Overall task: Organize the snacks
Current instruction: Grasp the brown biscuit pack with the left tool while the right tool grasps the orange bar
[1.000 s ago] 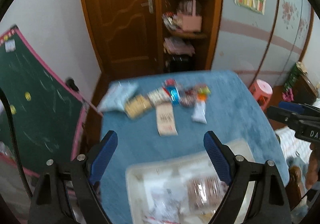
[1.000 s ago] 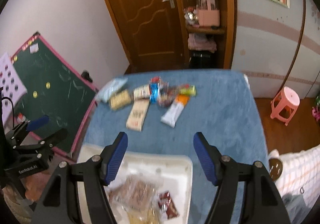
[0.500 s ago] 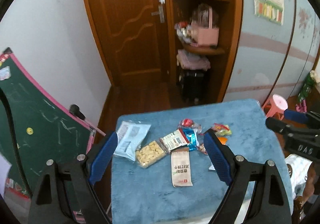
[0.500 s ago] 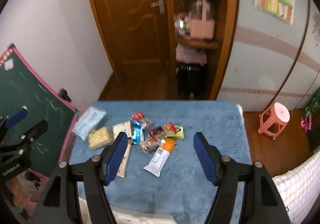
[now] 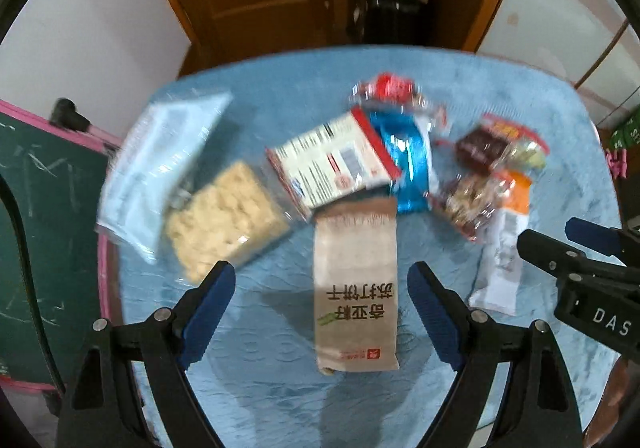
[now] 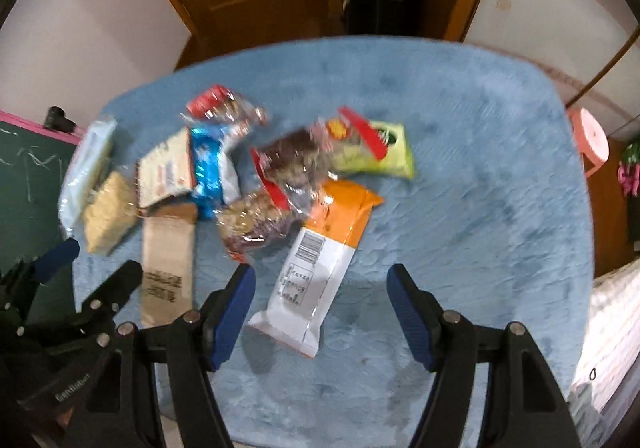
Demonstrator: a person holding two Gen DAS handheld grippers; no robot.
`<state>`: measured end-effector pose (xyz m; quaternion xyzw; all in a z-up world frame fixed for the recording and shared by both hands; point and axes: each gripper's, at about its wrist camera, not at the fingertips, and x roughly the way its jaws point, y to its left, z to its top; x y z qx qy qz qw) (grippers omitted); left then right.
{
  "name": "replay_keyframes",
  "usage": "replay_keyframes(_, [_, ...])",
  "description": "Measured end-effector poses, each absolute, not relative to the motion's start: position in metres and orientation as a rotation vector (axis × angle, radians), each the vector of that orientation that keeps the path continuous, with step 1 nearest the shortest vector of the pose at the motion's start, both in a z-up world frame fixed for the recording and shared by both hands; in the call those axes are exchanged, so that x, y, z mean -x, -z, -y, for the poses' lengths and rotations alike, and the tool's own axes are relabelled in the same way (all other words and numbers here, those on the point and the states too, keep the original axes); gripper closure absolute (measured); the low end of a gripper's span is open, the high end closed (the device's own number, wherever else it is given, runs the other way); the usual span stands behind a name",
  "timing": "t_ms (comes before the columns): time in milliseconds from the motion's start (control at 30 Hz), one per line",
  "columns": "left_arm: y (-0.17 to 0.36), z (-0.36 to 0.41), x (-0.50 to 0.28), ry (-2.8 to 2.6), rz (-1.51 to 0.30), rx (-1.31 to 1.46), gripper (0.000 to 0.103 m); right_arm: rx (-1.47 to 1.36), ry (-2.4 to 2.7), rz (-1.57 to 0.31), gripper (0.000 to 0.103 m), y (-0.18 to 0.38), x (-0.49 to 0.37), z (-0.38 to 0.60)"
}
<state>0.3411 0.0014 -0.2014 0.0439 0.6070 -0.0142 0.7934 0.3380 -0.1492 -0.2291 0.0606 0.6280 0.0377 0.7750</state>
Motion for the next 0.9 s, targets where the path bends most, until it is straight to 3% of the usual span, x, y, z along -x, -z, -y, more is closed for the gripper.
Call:
replay_keyframes(367, [0.263,0.010,-0.344,0.034,-1.434,-0.090,0.016,-0.102,-0.051,-1.449,0.034,0.280,-0.341,0.136])
replay_keyframes(433, [0.269,0.011,-0.340,0.035,-1.439,-0.084,0.017,-0.051,-0.048,-1.439,0.042,0.281,-0.337,0.129])
replay_keyframes(467, [0.268,0.011,-0.338,0.039,-1.429,-0.078,0.019,-0.044,-0.049,-1.430,0.046,0.280,-0.335,0.128])
replay_keyframes(500, [0.267,0.010,-0.337,0.051,-1.426,-0.068,0.028,-0.039,-0.048,-1.428,0.056,0.281,-0.333,0.124])
replay_keyframes(567, [0.263,0.012,-0.332,0.060,-1.413,-0.062,0.048,-0.038,-0.049,-1.426,0.059,0.280,-0.329,0.122])
replay_keyframes(900, [0.210,0.017,-0.305,0.014,-1.360,-0.099,0.049,-0.047,-0.067,-1.360,0.065,0.227,-0.281,0.134])
